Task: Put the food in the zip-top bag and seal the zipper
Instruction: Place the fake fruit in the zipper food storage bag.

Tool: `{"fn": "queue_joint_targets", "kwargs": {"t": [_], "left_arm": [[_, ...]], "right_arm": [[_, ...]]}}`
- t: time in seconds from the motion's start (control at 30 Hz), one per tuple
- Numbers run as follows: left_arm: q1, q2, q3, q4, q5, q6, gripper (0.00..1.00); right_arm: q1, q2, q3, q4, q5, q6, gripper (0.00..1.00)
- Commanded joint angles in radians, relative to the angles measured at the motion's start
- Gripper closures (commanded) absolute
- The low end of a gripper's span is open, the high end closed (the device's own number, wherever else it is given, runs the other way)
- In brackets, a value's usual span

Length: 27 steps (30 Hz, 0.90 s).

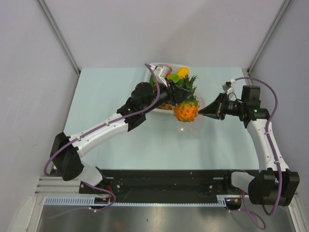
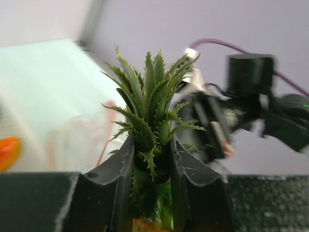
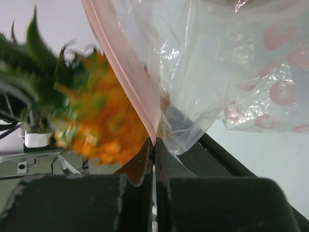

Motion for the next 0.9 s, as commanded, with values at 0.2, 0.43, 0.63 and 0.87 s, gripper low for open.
{"fn": "queue_joint_targets", "kwargs": {"t": [0.2,0.43,0.63,0.87], "left_arm": [[-0.111,0.001,0.109,-0.105,-0.505,0.447,1.0],[-0.251,0.106,0.255,-0.13,-0.776,0.596,0.99],[-0.28,0.12,0.238,-0.232,-0.855,0.607,0.92],[-0.28,0.025,0.134,-0.239,-0.767,0.623,0.71]], "right_arm": [[0.026,-0.042,-0.007,0.061,-0.108,0.079,1.0],[0.049,-0.047,-0.043,0.362,-0.145,0.368,1.0],[0.02,-0.048,-0.049,0.675,-0.171,0.669,1.0],[0.011,-0.051,-0.064,0.733,-0.178,0.7,1.0]]}}
